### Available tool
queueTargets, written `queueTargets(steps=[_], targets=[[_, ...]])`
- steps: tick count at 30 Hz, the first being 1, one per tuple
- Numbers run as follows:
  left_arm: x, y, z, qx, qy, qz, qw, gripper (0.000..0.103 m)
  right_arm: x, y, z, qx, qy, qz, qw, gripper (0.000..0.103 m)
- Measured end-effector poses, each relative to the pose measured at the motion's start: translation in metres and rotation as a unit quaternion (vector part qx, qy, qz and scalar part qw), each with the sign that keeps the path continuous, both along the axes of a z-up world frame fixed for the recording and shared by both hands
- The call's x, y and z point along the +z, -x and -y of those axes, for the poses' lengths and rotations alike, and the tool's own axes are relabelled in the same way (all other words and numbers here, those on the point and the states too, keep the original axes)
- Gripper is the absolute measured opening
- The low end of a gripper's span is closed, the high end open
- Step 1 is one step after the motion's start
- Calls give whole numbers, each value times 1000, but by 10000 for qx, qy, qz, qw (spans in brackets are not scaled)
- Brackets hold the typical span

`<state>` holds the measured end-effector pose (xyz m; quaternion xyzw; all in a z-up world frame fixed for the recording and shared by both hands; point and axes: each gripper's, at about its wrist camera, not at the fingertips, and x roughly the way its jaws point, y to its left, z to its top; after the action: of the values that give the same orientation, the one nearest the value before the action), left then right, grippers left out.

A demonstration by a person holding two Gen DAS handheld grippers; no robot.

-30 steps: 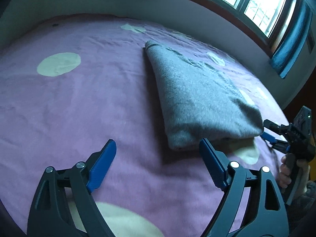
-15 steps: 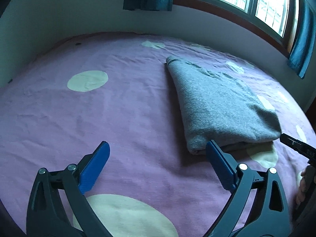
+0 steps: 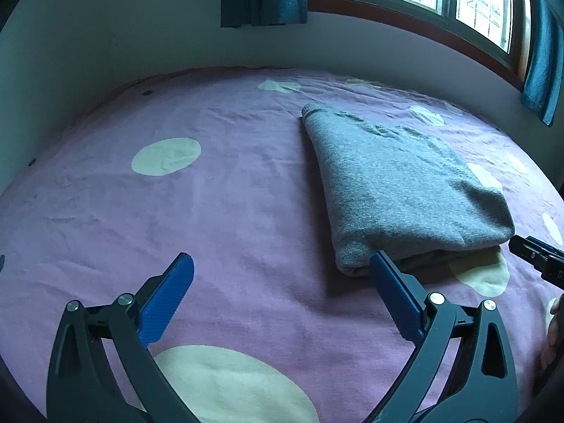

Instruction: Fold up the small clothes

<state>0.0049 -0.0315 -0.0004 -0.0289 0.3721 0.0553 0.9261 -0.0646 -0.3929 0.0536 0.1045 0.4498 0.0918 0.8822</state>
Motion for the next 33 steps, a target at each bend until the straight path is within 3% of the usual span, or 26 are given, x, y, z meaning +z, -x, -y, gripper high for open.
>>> queueTargets(steps=[10,33], targets=[[-3,0,4,-34,11,-165,9999,100,-2,1,-1,-39,-13,-33,10000,78],[-1,1,3,18,11,-135,9999,100,-6,-1,1,-72,-40,-90,9999,78]])
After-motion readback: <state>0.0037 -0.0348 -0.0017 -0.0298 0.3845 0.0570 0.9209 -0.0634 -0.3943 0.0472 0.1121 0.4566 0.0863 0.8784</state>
